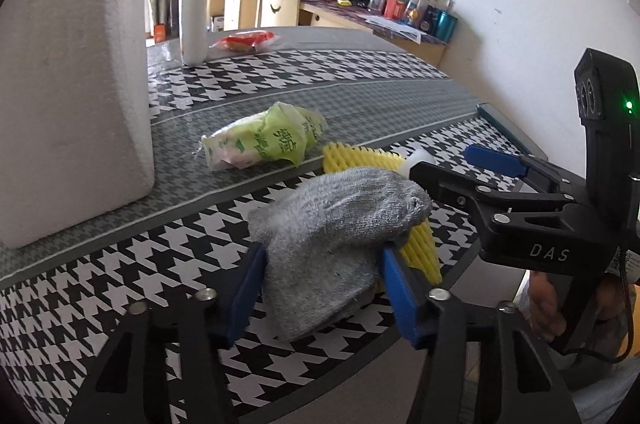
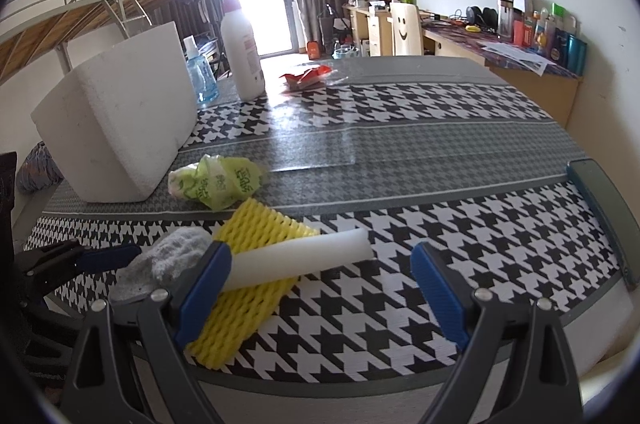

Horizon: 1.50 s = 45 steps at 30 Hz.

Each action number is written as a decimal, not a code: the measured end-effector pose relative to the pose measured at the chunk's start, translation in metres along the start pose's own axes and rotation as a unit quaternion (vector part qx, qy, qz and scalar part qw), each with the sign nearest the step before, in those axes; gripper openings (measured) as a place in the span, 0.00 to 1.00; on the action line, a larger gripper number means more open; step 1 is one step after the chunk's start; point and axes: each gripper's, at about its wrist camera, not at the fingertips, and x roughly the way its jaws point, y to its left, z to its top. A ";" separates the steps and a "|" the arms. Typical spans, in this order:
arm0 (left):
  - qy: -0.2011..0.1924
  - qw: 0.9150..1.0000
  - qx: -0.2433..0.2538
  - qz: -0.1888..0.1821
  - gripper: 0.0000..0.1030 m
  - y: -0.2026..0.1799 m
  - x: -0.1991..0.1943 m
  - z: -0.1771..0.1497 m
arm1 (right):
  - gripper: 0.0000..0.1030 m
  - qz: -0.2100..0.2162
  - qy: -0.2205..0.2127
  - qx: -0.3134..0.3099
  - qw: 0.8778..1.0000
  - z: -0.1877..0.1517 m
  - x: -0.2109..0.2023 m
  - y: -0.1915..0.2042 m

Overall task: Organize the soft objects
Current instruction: 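Grasp the grey cloth with the left tool while the right tool grasps the white-handled yellow brush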

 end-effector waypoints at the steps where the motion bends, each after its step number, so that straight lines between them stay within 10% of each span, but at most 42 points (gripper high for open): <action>1: -0.001 1.000 0.001 0.000 0.51 0.000 0.000 0.000 | 0.91 0.000 0.001 -0.001 1.000 0.000 0.001 0.001; 16: -0.001 1.000 0.015 -0.020 0.26 -0.004 -0.003 -0.005 | 0.91 0.006 0.025 0.024 0.999 -0.003 0.012 -0.004; 45: -0.010 1.000 0.021 -0.018 0.26 -0.004 -0.011 -0.010 | 0.15 0.050 0.042 0.055 0.996 0.011 0.015 0.003</action>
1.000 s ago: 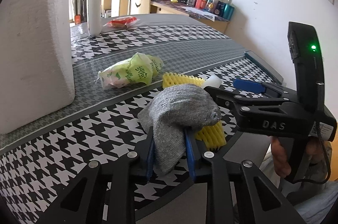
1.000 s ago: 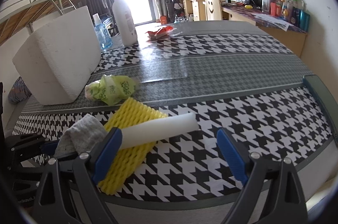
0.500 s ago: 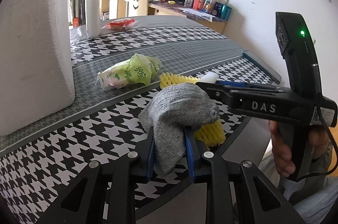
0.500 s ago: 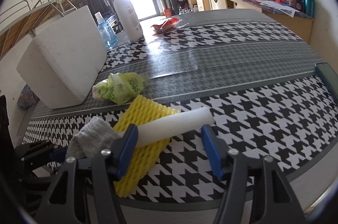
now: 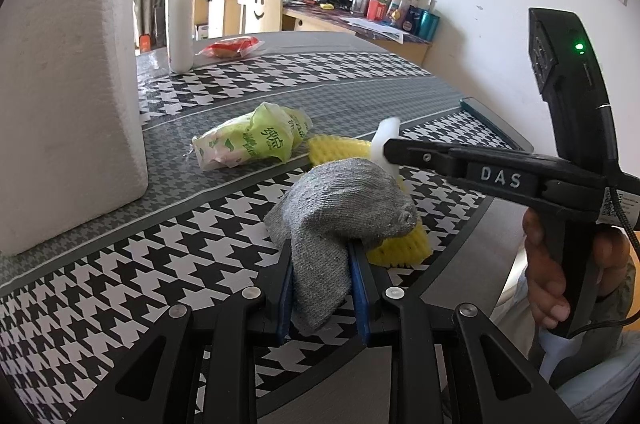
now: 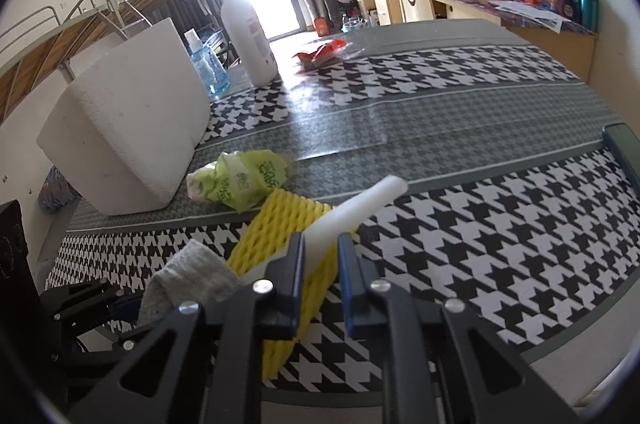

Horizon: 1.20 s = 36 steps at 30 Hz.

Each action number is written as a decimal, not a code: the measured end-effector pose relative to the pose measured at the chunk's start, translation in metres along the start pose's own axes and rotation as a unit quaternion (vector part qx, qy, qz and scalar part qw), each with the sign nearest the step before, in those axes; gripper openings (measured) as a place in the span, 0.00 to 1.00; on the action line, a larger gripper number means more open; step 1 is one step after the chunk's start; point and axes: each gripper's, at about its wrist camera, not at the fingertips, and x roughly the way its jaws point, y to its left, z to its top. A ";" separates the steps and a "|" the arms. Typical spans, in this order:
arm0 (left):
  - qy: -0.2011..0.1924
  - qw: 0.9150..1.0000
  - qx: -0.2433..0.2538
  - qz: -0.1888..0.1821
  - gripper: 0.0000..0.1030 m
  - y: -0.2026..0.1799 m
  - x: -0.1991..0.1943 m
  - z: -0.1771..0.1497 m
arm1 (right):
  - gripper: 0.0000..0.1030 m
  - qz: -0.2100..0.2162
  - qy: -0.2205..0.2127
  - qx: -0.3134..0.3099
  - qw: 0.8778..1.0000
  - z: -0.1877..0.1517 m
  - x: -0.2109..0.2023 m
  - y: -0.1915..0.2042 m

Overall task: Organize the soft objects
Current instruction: 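Grasp the grey cloth with the left tool while the right tool grasps the white-handled yellow brush, then lift the grey cloth and the yellow brush off the table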

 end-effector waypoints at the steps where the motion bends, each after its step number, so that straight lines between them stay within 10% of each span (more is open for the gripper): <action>1: 0.000 1.000 0.000 0.000 0.26 0.000 0.000 0.000 | 0.15 -0.003 -0.004 0.000 1.000 0.001 -0.002 0.000; 13: -0.009 1.000 -0.004 0.005 0.25 0.001 -0.008 -0.002 | 0.08 -0.023 -0.008 0.002 1.000 0.007 -0.008 -0.005; 18: -0.015 1.000 -0.008 0.011 0.25 0.005 -0.015 -0.004 | 0.38 -0.032 -0.002 0.016 0.999 0.011 0.001 -0.007; 36: -0.035 0.999 -0.024 0.029 0.25 0.019 -0.026 -0.004 | 0.37 -0.029 0.035 0.038 0.998 0.022 0.024 -0.010</action>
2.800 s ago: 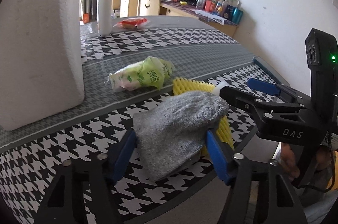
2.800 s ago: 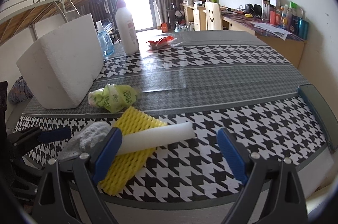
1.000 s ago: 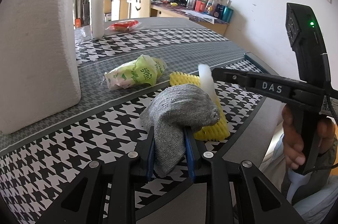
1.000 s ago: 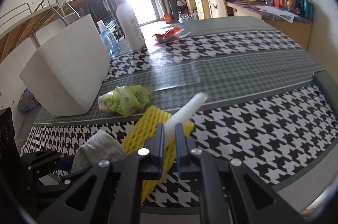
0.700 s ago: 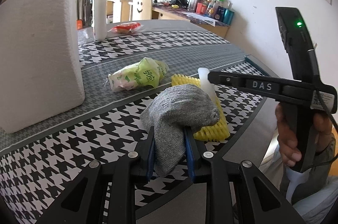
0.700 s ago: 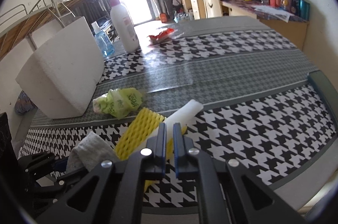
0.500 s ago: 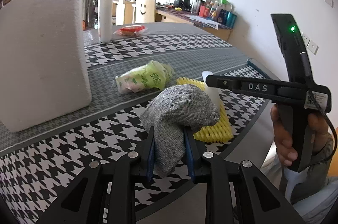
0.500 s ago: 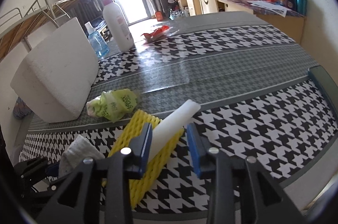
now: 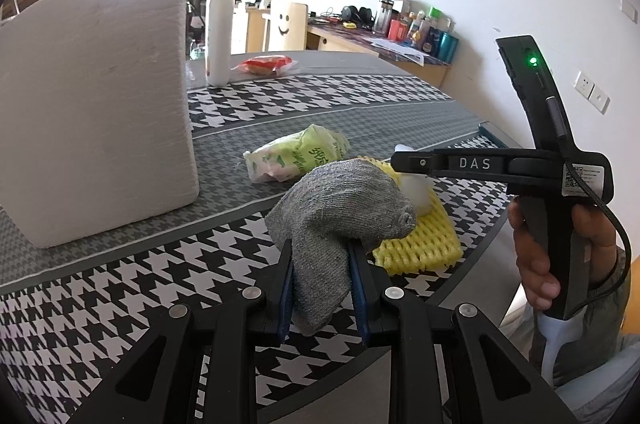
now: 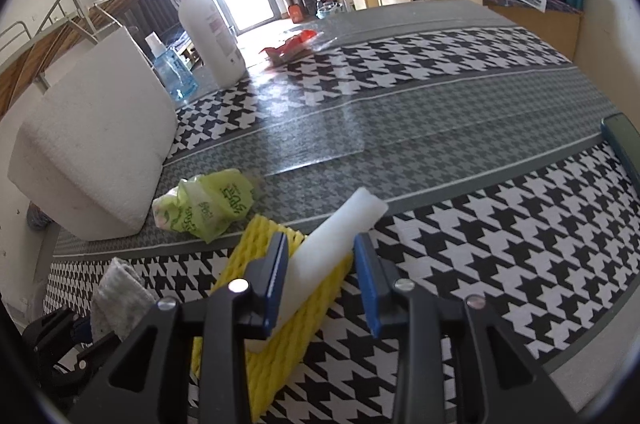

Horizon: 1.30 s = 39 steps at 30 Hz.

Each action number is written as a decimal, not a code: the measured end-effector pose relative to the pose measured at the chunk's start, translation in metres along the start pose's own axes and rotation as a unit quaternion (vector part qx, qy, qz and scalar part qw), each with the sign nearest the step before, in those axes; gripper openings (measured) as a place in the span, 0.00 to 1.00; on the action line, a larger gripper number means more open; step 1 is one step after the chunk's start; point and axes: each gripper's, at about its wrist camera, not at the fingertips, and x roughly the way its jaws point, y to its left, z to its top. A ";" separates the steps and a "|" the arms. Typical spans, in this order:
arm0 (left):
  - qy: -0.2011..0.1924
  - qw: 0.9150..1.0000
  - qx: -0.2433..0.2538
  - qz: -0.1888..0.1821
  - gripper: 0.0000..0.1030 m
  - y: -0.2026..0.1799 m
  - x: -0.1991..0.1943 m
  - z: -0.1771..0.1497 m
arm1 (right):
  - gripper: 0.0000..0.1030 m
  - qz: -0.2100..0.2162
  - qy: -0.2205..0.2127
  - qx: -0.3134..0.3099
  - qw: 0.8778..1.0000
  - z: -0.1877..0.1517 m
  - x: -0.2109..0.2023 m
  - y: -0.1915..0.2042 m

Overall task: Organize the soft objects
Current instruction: 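Lift the grey cloth and the yellow brush off the table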

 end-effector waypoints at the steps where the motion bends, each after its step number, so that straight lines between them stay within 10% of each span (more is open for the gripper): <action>1: -0.001 1.000 0.000 0.000 0.25 0.000 -0.001 -0.001 | 0.36 0.001 -0.002 -0.001 1.000 0.000 0.000 0.001; 20: -0.020 1.000 -0.003 0.009 0.25 0.010 -0.024 -0.010 | 0.10 -0.001 -0.008 -0.002 1.000 0.005 -0.003 0.005; 39: -0.048 0.998 0.001 0.028 0.25 0.010 -0.045 -0.002 | 0.10 0.008 -0.060 -0.041 0.997 0.008 -0.045 0.029</action>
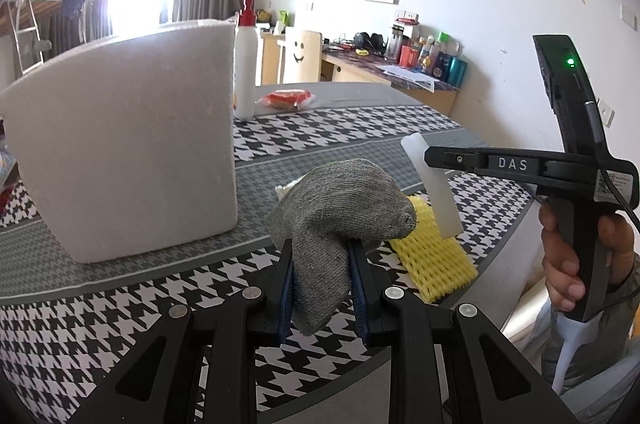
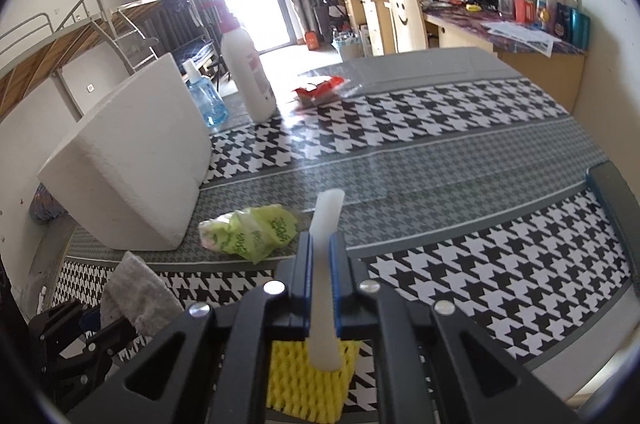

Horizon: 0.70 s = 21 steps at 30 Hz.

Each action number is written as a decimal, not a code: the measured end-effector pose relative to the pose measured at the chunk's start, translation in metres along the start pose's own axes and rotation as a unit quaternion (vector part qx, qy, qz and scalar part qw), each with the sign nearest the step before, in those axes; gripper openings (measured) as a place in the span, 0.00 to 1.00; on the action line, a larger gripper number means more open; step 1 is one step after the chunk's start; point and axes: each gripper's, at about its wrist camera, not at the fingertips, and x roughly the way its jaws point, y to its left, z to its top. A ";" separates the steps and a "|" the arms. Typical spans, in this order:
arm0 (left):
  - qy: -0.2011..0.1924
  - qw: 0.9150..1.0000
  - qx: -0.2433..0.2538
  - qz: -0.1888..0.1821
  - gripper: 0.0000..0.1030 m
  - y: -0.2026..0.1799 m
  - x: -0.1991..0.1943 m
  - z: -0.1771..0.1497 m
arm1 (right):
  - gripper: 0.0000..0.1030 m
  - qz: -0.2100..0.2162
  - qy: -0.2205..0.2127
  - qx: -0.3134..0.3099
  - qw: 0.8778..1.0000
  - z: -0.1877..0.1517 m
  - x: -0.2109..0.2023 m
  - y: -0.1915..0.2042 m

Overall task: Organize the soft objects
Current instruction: 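Lift the grey cloth and the yellow brush off the table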

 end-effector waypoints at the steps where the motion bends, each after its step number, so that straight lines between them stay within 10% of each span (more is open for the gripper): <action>1: -0.002 1.000 0.000 0.002 0.25 0.000 -0.001 0.002 | 0.10 0.002 -0.003 -0.003 1.000 0.000 -0.002 0.002; 21: -0.034 0.999 0.013 0.029 0.25 -0.002 -0.006 0.024 | 0.10 0.025 -0.050 -0.044 0.997 0.012 -0.023 0.019</action>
